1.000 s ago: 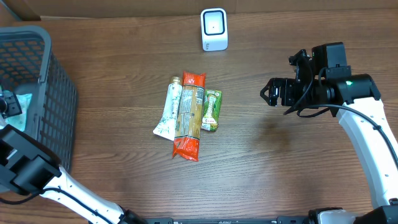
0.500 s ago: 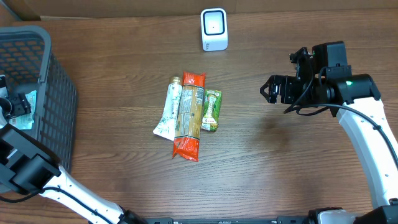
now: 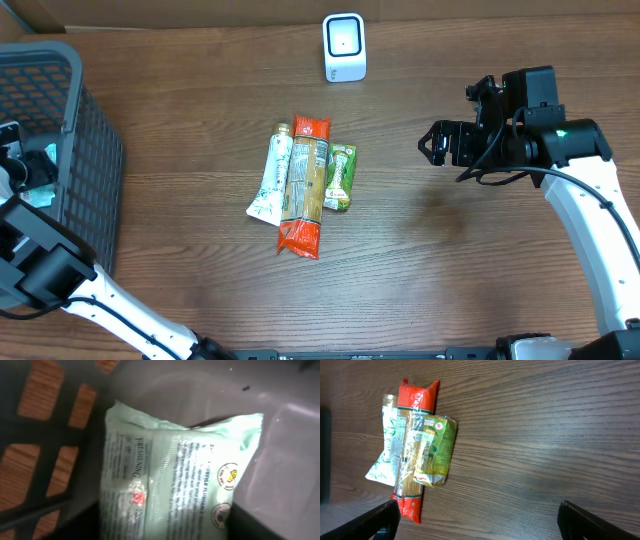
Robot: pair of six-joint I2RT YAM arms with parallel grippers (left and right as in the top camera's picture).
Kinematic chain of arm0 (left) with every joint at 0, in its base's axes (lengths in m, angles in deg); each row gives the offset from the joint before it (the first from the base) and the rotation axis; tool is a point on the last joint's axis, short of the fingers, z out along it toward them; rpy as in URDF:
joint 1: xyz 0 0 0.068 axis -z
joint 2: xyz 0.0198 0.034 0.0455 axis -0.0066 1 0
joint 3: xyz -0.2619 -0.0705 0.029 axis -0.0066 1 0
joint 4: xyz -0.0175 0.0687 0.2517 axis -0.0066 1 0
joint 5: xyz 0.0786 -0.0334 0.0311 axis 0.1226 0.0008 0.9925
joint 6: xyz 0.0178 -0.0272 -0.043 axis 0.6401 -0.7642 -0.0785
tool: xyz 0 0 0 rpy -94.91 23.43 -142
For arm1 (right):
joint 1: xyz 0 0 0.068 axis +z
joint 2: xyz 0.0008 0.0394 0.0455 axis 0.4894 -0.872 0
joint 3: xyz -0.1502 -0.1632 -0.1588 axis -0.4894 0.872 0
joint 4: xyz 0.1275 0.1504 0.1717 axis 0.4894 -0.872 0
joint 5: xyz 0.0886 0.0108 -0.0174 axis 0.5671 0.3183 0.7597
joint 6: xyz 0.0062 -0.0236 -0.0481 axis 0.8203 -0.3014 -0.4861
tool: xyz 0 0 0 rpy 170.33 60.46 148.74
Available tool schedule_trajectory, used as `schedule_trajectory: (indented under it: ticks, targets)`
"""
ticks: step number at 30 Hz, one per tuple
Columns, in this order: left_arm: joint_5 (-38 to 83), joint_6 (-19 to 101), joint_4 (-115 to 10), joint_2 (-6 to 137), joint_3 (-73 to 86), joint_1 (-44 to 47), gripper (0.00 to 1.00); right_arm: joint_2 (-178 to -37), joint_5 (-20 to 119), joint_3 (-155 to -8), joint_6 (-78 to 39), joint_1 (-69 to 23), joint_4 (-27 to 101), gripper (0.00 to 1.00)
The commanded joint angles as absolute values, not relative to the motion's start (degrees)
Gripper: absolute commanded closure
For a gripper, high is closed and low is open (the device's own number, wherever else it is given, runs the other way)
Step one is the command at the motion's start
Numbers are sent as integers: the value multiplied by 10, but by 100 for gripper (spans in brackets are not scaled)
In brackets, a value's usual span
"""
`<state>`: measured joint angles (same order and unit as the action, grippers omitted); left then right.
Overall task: Scan the item barcode
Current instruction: 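Reach into the basket and grasp the mint-green wipes packet with left gripper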
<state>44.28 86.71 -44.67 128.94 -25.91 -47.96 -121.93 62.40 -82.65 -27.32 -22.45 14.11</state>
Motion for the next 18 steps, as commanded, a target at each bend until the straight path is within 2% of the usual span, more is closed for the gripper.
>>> schedule_trajectory:
  ticks: [1,5,15,18]
  targets:
    - [442,863,-437,1329,-252,-468,55,-1220,628,-840,-263,-221,143,0]
    - [442,850,-439,1327,-253,-465,95,-1220,628,-840,-261,-221,143,0]
    - [440,749,-413,1268,-294,-458,96,-1220,628,-840,-261,-221,144,0]
    - [400,712,-407,1216,-315,-448,96,-1220,628,-840,-261,-221,149,0]
